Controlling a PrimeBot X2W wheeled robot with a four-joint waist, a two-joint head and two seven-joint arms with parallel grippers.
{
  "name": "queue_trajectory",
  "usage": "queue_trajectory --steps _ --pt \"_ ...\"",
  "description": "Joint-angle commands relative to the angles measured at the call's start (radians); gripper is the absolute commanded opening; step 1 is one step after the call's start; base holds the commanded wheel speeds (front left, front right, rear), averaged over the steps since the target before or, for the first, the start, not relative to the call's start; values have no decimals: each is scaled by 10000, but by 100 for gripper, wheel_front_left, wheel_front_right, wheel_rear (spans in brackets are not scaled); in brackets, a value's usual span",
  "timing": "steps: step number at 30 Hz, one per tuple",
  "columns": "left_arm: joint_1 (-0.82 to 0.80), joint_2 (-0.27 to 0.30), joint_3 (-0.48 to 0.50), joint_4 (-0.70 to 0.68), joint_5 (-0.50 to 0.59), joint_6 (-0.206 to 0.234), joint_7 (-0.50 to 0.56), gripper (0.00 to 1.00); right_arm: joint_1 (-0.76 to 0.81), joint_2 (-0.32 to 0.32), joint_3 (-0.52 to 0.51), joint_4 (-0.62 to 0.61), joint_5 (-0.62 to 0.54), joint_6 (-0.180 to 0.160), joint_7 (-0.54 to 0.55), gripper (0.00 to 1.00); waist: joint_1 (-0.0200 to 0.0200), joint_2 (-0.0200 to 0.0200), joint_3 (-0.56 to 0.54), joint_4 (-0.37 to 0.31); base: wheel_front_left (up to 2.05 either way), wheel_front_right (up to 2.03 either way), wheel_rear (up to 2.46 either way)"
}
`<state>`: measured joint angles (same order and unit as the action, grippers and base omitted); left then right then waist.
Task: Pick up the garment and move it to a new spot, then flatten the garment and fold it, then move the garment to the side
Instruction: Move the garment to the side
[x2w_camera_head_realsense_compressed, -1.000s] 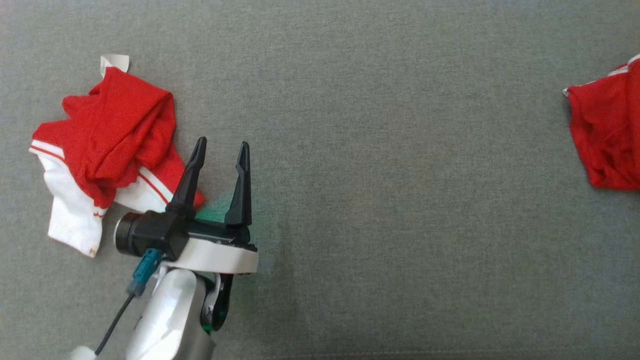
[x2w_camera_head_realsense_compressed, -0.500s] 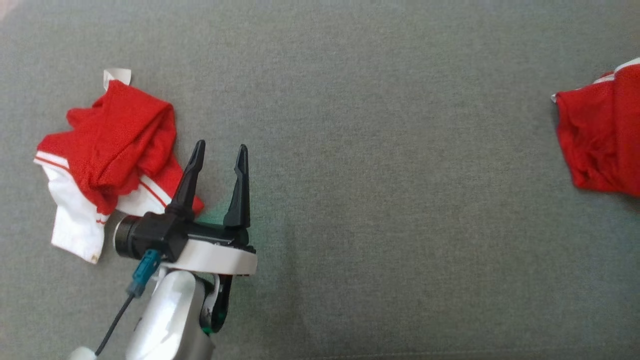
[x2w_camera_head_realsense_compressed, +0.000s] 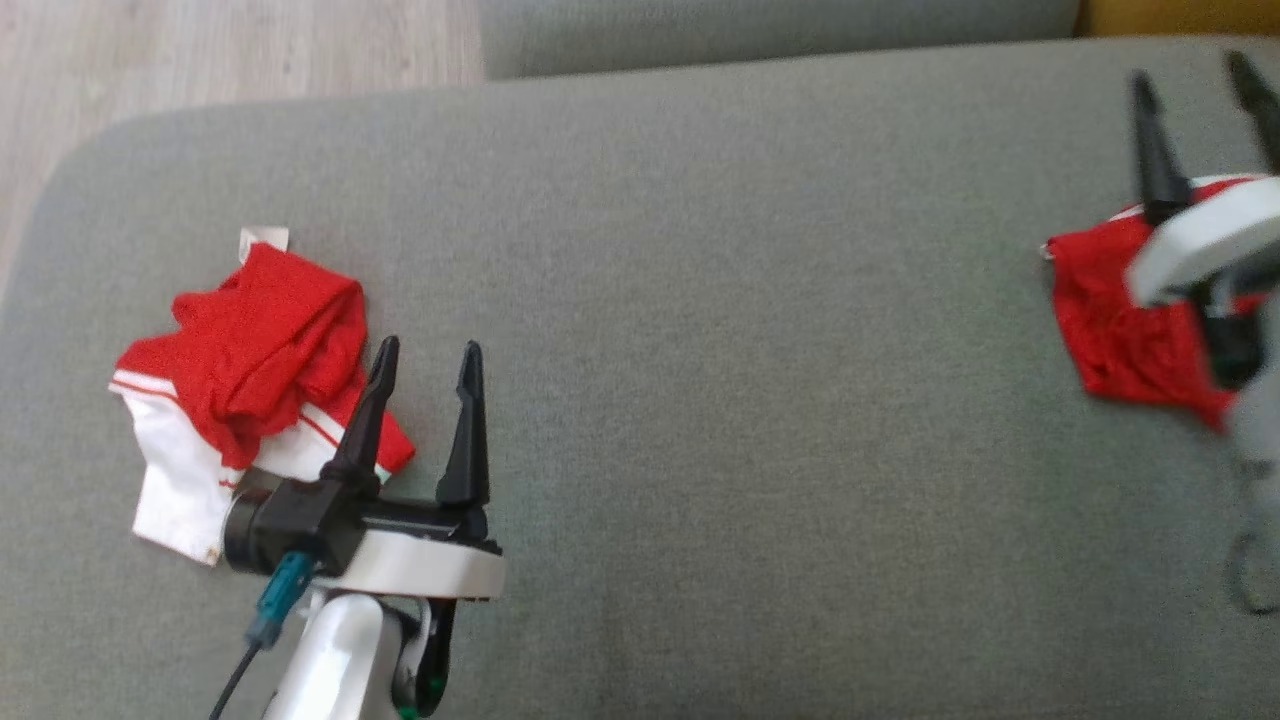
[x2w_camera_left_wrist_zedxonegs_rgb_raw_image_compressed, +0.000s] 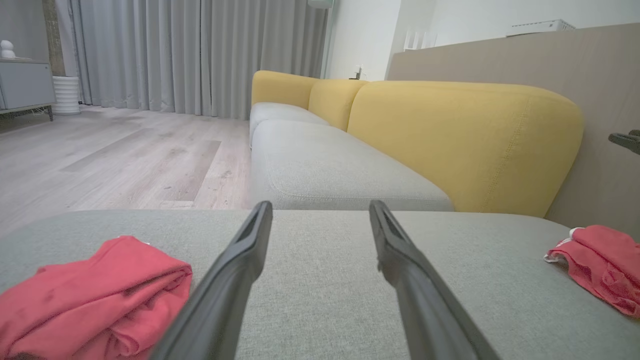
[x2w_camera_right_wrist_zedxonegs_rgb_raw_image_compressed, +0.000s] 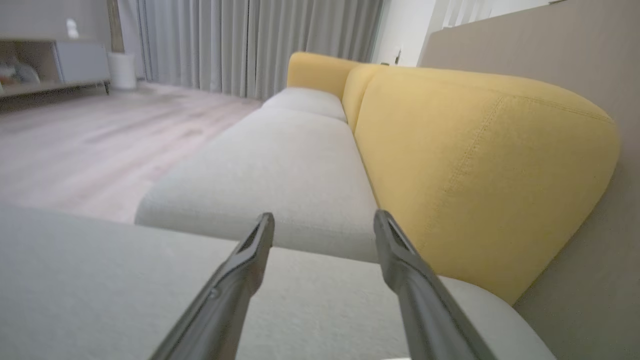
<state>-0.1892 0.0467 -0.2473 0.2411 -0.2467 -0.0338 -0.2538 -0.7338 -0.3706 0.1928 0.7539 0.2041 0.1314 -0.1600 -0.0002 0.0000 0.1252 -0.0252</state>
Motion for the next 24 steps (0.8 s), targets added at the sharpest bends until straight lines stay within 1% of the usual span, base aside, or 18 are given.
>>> queue_trajectory --steps 1,5,8,9,11,14,17,19,24 --pt "-93 35 499 -425 52 66 -80 100 226 345 13 -567 123 -7 -202 100 2 0 -269 -56 0 0 0" --pt "156 35 621 -549 77 72 -80 100 994 1692 -513 -1383 440 -7 -586 100 2 0 -528 -64 0 0 0" --pt "373 35 697 -621 32 102 -80 100 1895 2562 -788 -1978 368 -7 -790 100 2 0 -682 -55 0 0 0" --pt "373 35 697 -621 32 102 -80 100 1895 2562 -788 -1978 368 -7 -790 100 2 0 -682 -55 0 0 0" --pt "530 35 729 -662 11 114 -80 100 2565 2903 -835 -2329 353 -7 -872 100 2 0 -764 -48 0 0 0" --pt "733 35 774 -705 1 115 -80 100 3548 3130 -814 -2755 342 -7 -953 100 2 0 -840 -31 0 0 0" --pt "906 35 804 -736 -32 142 -80 100 4400 3191 -810 -3042 521 -7 -992 100 2 0 -896 -7 0 0 0" --pt "991 35 787 -757 -66 174 -80 100 4831 3197 -646 -3209 875 -7 -1006 100 2 0 -921 15 0 0 0" --pt "1094 35 754 -826 -130 252 -80 100 5320 3200 -459 -3695 1030 -7 -1014 100 2 0 -915 14 0 0 0"
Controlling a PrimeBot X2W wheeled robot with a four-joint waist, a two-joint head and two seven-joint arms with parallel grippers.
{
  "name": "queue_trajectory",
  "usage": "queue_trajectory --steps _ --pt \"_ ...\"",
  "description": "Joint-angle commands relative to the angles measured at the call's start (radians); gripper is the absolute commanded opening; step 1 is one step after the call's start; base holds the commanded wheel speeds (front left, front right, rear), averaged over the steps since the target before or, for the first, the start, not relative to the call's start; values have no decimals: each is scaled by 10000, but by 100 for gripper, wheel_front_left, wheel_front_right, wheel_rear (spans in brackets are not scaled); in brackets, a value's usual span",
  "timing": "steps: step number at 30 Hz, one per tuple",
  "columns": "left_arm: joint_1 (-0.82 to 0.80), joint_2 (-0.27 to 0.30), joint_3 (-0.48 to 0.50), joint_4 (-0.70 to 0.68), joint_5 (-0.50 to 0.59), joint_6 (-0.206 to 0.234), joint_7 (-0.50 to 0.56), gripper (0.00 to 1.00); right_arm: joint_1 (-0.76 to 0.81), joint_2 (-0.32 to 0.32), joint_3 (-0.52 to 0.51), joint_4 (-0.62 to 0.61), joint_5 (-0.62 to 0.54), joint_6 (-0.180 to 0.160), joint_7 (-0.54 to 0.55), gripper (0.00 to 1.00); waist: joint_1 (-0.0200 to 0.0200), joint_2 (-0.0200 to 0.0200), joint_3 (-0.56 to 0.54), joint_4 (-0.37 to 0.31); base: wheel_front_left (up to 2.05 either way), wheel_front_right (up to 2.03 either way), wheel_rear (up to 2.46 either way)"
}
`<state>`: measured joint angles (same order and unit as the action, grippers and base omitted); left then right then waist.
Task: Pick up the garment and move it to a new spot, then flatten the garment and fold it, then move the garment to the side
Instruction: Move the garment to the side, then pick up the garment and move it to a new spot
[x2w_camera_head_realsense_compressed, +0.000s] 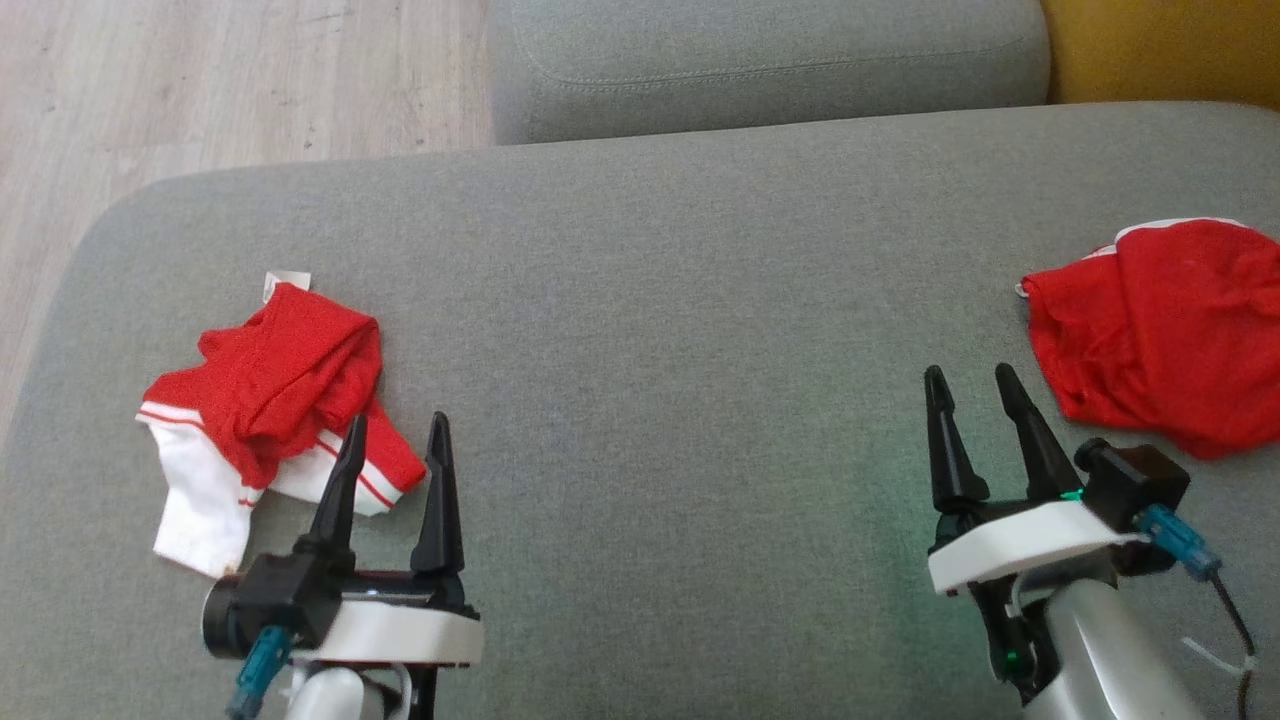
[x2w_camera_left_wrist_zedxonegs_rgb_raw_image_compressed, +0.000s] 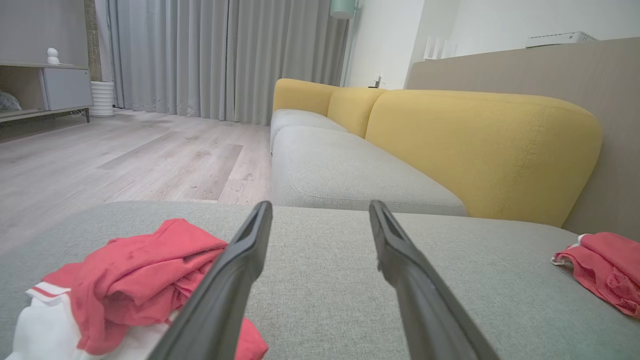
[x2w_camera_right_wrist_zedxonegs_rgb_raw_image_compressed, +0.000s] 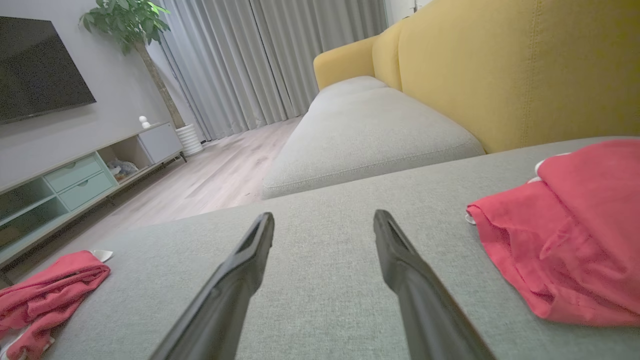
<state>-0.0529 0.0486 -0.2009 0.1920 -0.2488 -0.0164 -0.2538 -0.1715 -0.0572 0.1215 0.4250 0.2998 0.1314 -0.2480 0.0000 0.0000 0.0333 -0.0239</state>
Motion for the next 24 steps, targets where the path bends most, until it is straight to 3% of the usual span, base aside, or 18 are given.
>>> queue_trajectory --steps 1,13,24 --pt "-265 16 284 -339 -112 84 -80 100 -273 67 290 -467 67 -7 -134 100 0 0 2 3 0 0 0" --pt "-271 16 231 -378 -132 120 -80 100 -106 69 415 -760 211 -7 -136 100 0 0 -91 241 0 0 0" --pt "-42 16 283 -296 -80 181 -80 100 333 69 1174 -850 340 -7 -137 100 0 0 -440 1595 0 0 0"
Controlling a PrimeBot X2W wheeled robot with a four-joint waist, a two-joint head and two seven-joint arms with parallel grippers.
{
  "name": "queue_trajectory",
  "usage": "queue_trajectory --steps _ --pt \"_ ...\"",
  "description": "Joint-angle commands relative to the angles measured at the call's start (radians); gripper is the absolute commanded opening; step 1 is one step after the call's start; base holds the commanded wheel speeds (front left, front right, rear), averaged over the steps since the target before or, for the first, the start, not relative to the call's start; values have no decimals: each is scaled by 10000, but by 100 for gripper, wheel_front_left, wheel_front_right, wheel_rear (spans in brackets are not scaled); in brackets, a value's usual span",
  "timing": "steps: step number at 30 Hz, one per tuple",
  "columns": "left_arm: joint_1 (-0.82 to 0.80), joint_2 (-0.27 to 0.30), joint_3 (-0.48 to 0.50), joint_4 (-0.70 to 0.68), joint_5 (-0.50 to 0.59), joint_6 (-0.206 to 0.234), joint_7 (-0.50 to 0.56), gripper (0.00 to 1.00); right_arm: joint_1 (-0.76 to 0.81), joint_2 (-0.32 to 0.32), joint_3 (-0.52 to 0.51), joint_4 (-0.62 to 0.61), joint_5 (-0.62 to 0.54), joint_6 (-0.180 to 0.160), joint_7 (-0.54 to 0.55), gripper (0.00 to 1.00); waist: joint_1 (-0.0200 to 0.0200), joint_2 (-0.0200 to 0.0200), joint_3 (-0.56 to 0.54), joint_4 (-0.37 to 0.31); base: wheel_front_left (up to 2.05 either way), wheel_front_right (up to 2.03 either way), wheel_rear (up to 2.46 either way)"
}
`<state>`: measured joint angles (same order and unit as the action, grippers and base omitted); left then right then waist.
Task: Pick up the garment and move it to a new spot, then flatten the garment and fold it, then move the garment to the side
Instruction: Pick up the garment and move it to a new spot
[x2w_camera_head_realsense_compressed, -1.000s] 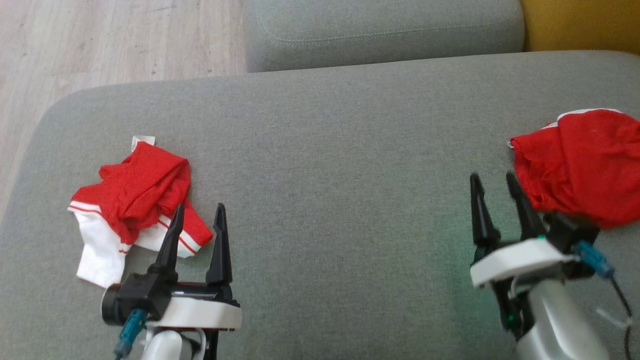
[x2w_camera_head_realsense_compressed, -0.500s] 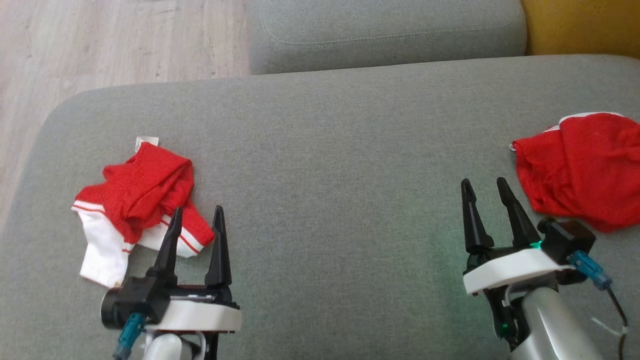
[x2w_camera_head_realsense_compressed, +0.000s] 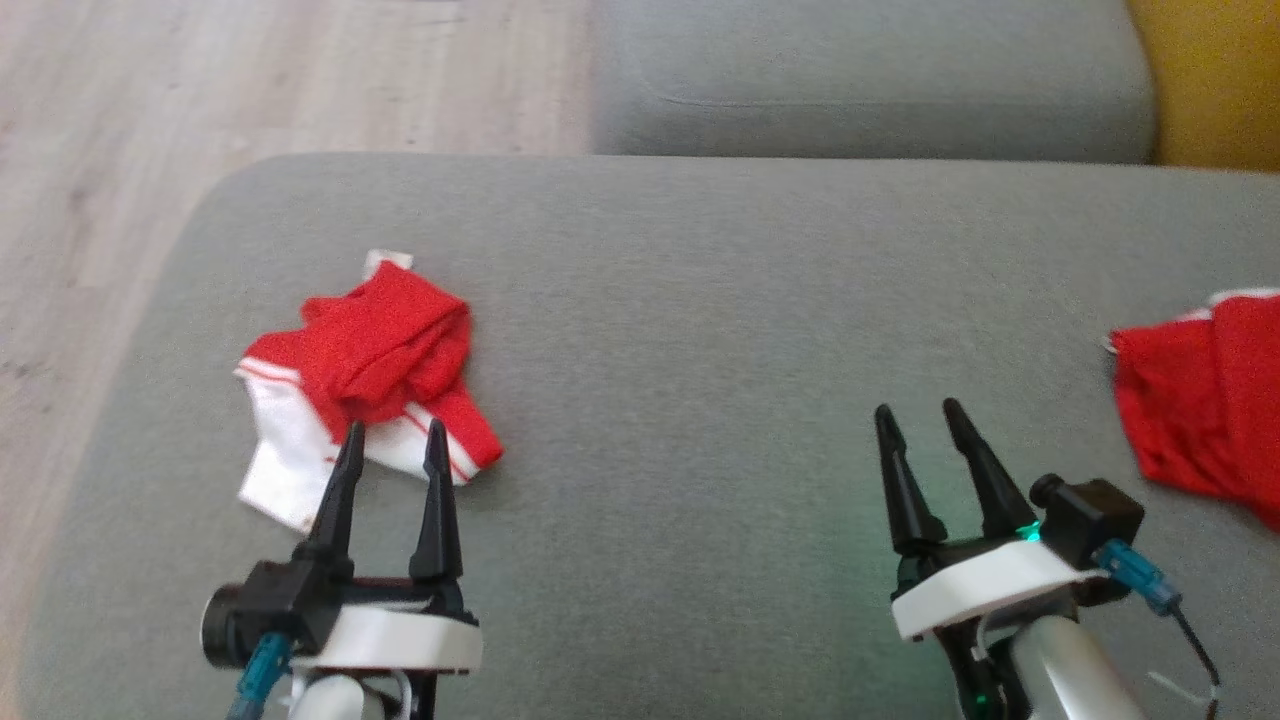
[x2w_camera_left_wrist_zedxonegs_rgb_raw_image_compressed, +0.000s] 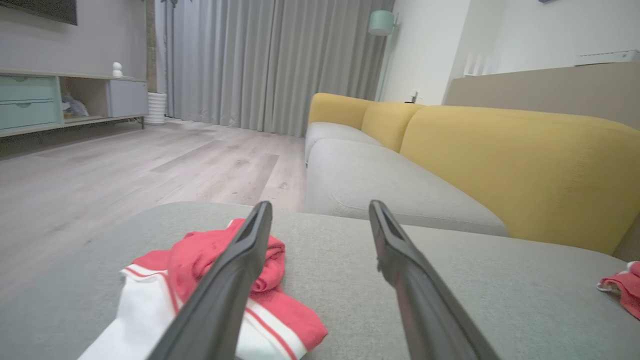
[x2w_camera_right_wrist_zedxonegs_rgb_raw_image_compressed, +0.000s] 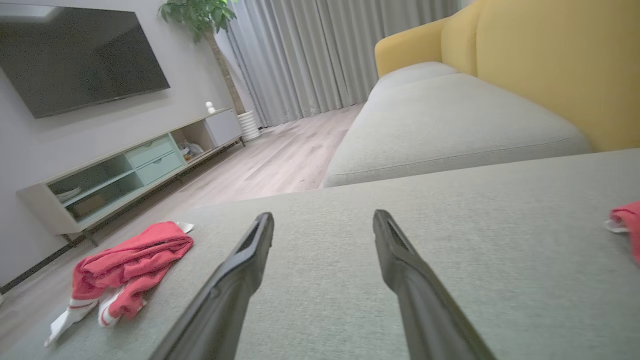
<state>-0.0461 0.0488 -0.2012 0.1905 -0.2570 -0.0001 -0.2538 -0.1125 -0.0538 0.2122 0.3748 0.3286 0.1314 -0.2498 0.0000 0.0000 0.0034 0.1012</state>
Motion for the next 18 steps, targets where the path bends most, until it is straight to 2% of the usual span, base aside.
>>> queue_trajectory --steps 1,12,18 --pt "-83 14 282 -261 10 7 -80 100 -211 35 327 -353 86 -7 -119 100 0 0 -183 529 0 0 0" --pt "300 14 420 -152 186 -33 -80 100 71 35 906 -419 407 -7 -120 100 0 0 -538 1911 0 0 0" --pt "410 14 486 -102 245 -102 -80 100 179 35 1047 -430 523 -7 -120 100 0 0 -557 2355 0 0 0"
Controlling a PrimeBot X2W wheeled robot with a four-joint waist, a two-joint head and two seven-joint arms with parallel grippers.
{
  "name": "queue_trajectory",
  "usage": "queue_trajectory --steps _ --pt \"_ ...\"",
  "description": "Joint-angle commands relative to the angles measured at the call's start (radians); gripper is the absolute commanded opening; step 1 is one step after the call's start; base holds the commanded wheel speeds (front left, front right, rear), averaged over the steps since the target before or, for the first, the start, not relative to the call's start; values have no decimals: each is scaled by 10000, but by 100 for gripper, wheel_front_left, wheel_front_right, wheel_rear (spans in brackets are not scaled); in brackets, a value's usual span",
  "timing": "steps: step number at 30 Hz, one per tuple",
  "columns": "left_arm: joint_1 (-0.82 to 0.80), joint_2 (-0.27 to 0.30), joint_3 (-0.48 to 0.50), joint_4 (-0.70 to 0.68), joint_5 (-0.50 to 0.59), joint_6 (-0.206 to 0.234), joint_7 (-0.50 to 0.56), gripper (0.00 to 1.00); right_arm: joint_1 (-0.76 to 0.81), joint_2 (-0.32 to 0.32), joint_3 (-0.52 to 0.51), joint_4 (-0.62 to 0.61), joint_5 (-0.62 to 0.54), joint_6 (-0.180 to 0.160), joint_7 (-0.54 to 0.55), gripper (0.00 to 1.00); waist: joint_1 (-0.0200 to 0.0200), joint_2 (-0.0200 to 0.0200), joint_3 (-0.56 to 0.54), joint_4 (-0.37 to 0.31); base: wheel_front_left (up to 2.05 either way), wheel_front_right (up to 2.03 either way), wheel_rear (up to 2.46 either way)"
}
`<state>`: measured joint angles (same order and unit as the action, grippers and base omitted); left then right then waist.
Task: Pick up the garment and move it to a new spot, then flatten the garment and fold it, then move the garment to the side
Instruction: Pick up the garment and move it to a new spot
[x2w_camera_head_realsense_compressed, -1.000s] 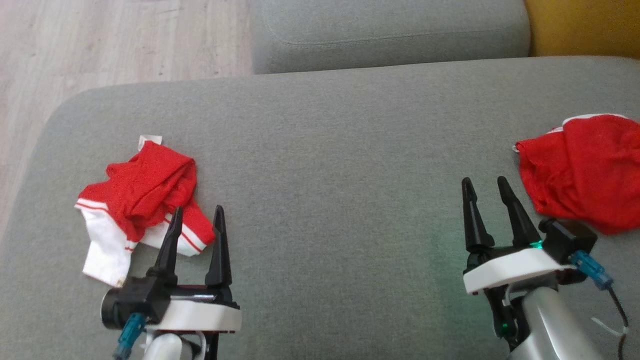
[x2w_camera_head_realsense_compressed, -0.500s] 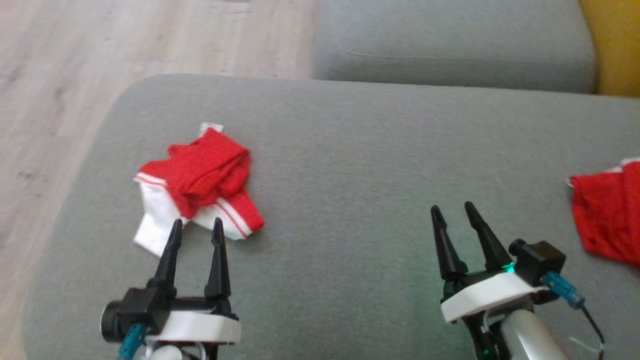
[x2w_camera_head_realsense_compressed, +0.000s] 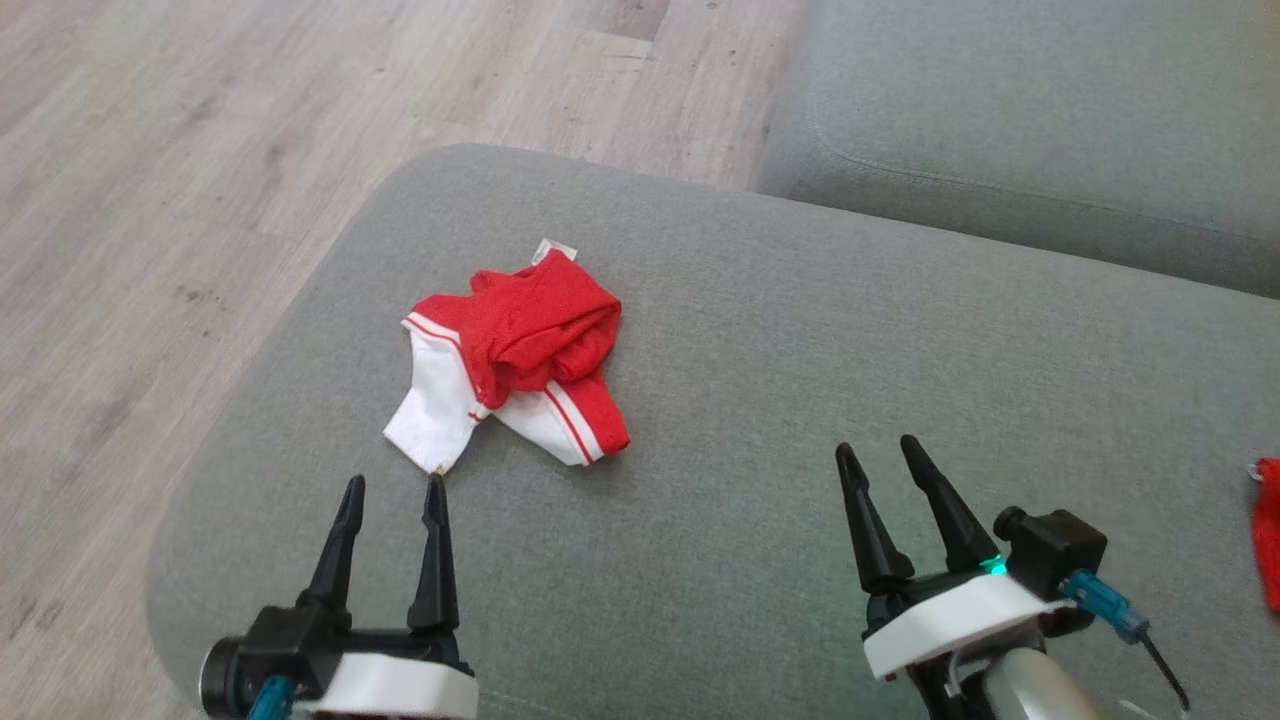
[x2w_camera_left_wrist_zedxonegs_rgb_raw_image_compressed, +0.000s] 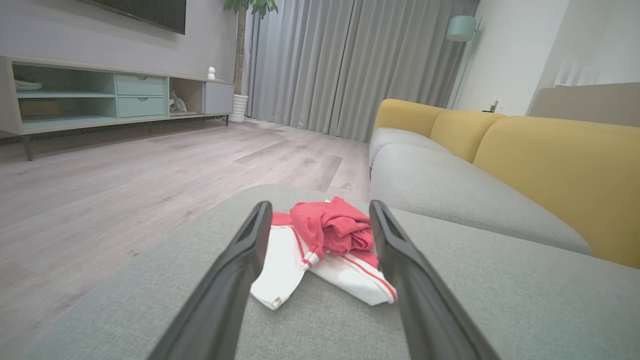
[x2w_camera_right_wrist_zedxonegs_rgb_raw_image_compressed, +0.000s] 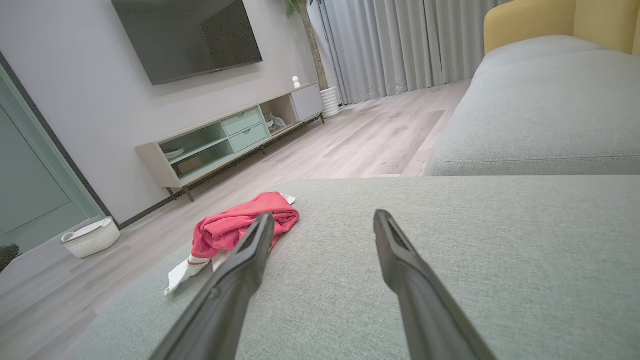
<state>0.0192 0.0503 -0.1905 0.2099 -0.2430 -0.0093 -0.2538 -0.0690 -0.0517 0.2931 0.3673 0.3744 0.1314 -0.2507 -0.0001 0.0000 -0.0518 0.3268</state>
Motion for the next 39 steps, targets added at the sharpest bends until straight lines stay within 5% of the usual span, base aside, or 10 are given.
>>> queue_trajectory --steps 1,11,23,37,38,39 --pt "-241 -1 388 -301 104 -16 -80 100 -252 14 249 -354 62 -7 -110 100 1 0 18 125 0 0 0" --pt "-1082 238 280 462 383 -358 19 100 -586 14 182 -385 -126 -7 -110 100 1 0 826 -427 0 0 0" --pt "-5701 1568 -799 3638 745 -1135 2644 100 -1302 14 -85 -676 -610 -7 -110 100 1 0 2582 -1596 0 0 0" --pt "-8490 2788 -2584 6214 -914 -1211 3932 100 -1872 14 -143 -934 -667 -7 -110 100 1 0 3750 -2465 0 0 0" --pt "-8592 2867 -2665 6362 -1049 -1211 3951 85 -1882 14 -163 -949 -657 -7 -111 100 1 0 3767 -2498 0 0 0" --pt "-8696 2941 -2705 6506 -1153 -1212 3916 40 -1888 14 -180 -959 -655 -7 -111 100 1 0 3772 -2526 0 0 0"
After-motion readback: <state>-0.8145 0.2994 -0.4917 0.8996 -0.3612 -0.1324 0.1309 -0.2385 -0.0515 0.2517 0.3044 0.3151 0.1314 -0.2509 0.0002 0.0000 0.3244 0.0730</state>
